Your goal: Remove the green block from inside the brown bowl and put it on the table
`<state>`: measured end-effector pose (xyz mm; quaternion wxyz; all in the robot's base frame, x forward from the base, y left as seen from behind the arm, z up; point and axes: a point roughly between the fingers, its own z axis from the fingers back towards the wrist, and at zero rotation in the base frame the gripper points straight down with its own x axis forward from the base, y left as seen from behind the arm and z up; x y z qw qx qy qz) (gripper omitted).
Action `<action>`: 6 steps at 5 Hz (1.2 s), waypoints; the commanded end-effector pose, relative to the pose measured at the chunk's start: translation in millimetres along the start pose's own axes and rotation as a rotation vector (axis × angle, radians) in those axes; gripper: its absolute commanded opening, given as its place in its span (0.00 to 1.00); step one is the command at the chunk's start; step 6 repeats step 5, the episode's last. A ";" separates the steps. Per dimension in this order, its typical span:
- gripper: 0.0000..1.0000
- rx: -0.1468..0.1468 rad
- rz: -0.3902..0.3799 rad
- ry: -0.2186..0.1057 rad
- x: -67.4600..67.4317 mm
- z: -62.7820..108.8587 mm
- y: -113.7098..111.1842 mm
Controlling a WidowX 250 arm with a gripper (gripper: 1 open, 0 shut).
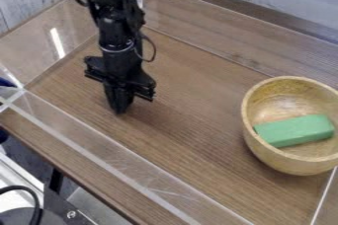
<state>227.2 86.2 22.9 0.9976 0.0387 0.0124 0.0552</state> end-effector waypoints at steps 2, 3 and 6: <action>0.00 -0.032 0.004 -0.083 7.5 5.8 -1.6; 1.00 -0.054 0.004 -0.098 5.4 5.2 -3.8; 1.00 -0.094 -0.014 -0.154 3.0 8.0 -10.3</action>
